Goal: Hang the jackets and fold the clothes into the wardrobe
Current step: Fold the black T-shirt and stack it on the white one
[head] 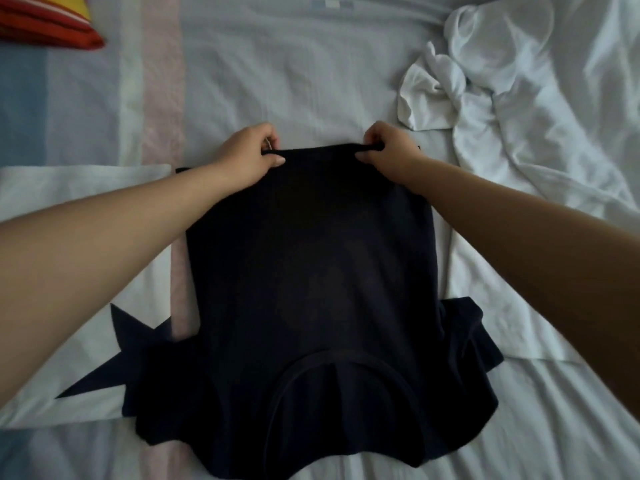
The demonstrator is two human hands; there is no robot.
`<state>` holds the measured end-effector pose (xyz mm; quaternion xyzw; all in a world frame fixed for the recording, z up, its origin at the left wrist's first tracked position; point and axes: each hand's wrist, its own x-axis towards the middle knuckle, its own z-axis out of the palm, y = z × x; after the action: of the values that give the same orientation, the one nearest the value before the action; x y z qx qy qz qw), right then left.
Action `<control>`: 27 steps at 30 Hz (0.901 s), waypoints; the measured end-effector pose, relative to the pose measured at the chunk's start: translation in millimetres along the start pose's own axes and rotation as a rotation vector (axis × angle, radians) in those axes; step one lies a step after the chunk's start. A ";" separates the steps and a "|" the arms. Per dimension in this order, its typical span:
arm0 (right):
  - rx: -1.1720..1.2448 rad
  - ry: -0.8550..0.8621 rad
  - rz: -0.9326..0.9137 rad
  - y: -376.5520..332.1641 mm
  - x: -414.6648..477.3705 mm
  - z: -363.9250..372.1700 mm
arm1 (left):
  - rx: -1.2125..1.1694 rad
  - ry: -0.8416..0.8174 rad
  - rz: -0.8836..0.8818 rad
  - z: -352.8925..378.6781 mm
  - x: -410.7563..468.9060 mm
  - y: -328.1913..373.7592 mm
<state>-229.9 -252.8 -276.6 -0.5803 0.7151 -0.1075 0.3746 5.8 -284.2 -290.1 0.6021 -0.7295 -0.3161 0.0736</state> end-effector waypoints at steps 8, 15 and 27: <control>-0.574 0.246 0.027 19.4 -7.0 -4.0 | 0.093 0.041 0.055 6.0 -6.6 -3.4; -0.114 0.148 0.120 49.4 -10.1 -36.1 | -0.159 -0.005 -0.040 5.5 -8.1 -4.5; -0.338 0.614 -0.233 17.6 -45.5 38.1 | 0.364 0.414 0.260 36.1 -46.7 20.4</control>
<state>-215.9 -195.3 -294.8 -0.6523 0.7309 -0.1989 0.0269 -16.5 -226.0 -294.6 0.5585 -0.8146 -0.0386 0.1515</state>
